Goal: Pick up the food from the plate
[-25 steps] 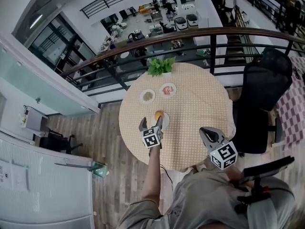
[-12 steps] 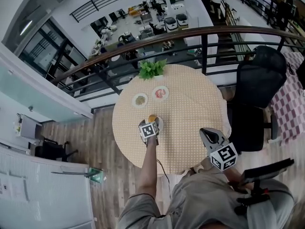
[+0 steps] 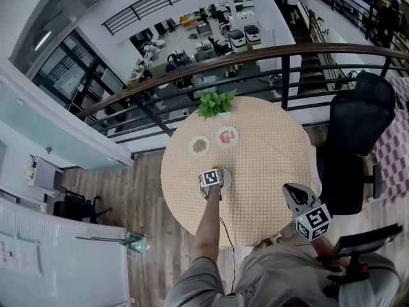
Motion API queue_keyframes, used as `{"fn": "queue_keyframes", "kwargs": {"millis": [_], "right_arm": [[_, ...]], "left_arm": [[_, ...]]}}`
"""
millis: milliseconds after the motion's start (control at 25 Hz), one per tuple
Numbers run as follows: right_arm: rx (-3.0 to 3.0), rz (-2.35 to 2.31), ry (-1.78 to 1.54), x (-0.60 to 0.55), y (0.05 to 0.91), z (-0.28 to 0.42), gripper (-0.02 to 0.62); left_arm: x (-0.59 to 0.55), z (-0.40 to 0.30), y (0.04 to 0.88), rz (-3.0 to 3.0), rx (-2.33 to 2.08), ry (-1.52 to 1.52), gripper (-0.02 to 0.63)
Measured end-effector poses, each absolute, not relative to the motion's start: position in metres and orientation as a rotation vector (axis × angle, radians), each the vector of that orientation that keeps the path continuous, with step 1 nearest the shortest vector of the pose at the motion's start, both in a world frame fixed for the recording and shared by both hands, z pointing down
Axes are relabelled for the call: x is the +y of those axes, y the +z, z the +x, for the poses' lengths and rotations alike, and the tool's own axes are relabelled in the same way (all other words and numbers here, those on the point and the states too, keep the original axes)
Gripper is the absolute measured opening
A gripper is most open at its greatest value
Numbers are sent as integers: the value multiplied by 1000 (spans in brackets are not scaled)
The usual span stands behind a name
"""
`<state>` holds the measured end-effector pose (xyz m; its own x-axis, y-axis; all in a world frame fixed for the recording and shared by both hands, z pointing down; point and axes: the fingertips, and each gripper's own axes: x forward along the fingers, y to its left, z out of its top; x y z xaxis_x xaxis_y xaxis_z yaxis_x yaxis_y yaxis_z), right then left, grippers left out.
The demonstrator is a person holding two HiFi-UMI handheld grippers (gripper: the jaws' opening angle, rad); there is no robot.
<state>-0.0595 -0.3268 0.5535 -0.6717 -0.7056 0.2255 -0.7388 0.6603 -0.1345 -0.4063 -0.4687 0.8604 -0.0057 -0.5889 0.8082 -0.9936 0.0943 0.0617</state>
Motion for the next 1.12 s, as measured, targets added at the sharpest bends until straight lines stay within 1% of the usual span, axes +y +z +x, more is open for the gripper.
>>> {"fn": "queue_keyframes", "kwargs": {"millis": [80,160,240,400,720,880,1120], "right_arm": [[-2704,1209,329,-332,558,-55,15],[-2692,1223,332,-338,562,-54,15],[-2674,1236,341,-343,568,-53,15],[-2649,1262,348,-348,571,-48,15],[-2601,1288,370,-350,576,-42,15],[-2588,1300,371,-355,582,-40,15],[-2576,1288,380,-359,590,-50,15]], "left_arm": [[-479,-402,872,1585,-1639,730,388],[-495,-417,882,1594,-1679,770,388],[-502,-417,896,1597,-1638,780,388],[-486,-421,937,1452,-1522,898,388],[-474,-423,982,1340,-1430,929,387],[-473,-422,993,1317,-1438,880,387],[-472,-423,999,1343,-1438,887,387]]}}
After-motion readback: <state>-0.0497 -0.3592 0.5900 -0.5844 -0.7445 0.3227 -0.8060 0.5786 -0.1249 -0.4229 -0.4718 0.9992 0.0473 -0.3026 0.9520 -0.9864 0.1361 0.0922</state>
